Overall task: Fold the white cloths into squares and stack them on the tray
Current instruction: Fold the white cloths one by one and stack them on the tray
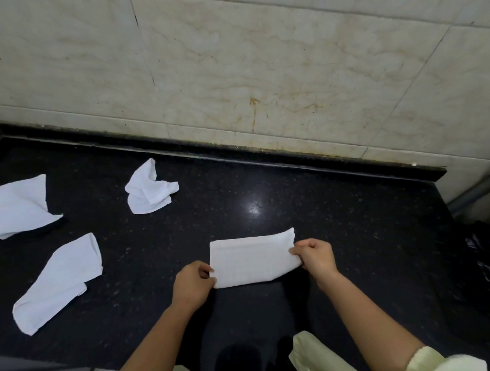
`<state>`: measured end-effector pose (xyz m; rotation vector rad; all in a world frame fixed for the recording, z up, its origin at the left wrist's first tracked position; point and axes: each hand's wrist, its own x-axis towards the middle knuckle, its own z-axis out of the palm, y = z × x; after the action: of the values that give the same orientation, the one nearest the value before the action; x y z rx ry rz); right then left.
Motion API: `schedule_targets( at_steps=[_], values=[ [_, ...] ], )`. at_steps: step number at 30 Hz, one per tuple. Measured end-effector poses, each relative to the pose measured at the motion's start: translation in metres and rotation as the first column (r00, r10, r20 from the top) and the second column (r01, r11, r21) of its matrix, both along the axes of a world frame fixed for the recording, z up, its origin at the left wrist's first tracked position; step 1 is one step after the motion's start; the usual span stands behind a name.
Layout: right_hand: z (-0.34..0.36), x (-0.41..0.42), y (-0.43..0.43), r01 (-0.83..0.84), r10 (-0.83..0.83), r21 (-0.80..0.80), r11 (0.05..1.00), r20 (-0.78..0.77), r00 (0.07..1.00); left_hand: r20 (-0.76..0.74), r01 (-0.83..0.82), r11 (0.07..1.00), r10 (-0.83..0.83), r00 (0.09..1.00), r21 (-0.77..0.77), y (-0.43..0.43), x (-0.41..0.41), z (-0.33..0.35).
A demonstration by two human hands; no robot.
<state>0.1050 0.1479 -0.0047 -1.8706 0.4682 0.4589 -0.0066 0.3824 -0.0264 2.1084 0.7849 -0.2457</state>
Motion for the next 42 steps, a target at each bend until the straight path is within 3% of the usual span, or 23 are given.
schedule_targets(
  at_steps=[6,10,21,32,42],
  values=[
    [0.017,-0.013,0.037,-0.203,0.193,0.097,0.974,0.102,0.976,0.002,-0.04,0.997,0.04,0.999,-0.058,0.002,-0.001,0.001],
    [0.011,-0.025,0.07,-0.302,0.298,0.083,0.95,0.063,0.953,0.001,-0.067,0.993,0.068,0.998,-0.096,0.005,-0.003,-0.001],
    [-0.01,-0.04,0.122,-0.398,0.397,-0.087,0.913,-0.035,0.917,-0.009,-0.077,0.977,0.077,0.997,-0.197,0.01,-0.003,0.002],
    [-0.021,-0.046,0.126,-0.493,0.489,-0.034,0.869,-0.086,0.868,-0.032,-0.143,0.951,0.14,0.99,-0.273,0.016,-0.001,0.001],
    [-0.009,-0.012,0.079,-0.313,0.312,-0.075,0.947,-0.028,0.95,-0.069,-0.253,0.955,0.245,0.967,-0.151,0.023,0.014,0.003]
  ],
)
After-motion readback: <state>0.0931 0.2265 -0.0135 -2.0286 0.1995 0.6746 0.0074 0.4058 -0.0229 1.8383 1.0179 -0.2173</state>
